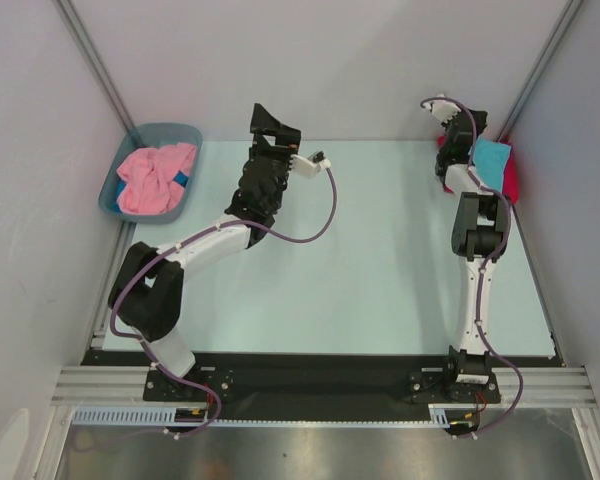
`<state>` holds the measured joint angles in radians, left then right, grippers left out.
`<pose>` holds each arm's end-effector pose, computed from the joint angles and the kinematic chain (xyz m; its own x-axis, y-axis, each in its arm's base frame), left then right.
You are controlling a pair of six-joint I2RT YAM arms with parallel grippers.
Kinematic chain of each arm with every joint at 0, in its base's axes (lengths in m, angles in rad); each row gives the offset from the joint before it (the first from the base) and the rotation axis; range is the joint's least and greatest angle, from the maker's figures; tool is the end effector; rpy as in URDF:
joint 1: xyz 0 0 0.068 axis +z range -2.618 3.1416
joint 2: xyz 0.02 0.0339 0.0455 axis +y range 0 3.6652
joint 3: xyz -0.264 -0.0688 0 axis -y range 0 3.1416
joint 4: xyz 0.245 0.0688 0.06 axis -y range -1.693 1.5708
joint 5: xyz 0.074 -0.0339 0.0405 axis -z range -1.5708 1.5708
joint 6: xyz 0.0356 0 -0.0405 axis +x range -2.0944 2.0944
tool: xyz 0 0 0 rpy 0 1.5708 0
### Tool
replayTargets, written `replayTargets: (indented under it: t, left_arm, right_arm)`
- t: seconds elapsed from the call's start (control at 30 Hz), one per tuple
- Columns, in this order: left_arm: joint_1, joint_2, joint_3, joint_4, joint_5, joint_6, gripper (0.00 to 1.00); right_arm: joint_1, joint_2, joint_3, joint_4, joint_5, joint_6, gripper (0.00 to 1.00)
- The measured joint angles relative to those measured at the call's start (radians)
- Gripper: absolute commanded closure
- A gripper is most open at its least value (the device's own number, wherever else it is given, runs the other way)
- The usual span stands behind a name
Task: Fold and stack the t-shirts
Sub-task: Neatly place the folded tshirt to the corner
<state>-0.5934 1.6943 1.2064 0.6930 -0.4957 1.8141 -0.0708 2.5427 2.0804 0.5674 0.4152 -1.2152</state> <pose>0.3412 -0.2097 0.3351 0.0620 0.9879 0.1418 -0.1894 -0.1279 0.9735 0.5876 -0.0561 0.2179 -0.3994 -0.8316 -0.3859 0.2599 0.3009 -0.9175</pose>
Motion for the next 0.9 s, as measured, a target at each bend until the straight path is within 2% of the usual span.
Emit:
replayTargets:
  t: [0.43,0.53,0.73,0.9]
  left_arm:
    - [0.005,0.0,0.009,-0.01,-0.002,-0.002,0.0]
    - [0.005,0.0,0.032,-0.017,-0.003,-0.008,0.0]
    - [0.008,0.0,0.071,-0.022,-0.018,-0.018,0.0]
    - [0.011,-0.001,0.07,-0.021,-0.025,-0.032,0.0]
  right_arm:
    - [-0.122,0.021,0.009,0.007,-0.014,-0.072,1.0]
    - [-0.114,0.084,0.057,-0.018,-0.036,-0.093,1.0]
    - [-0.054,0.312,0.267,-0.155,-0.08,-0.137,1.0]
    - [-0.019,0.331,0.279,-0.198,-0.08,-0.169,1.0]
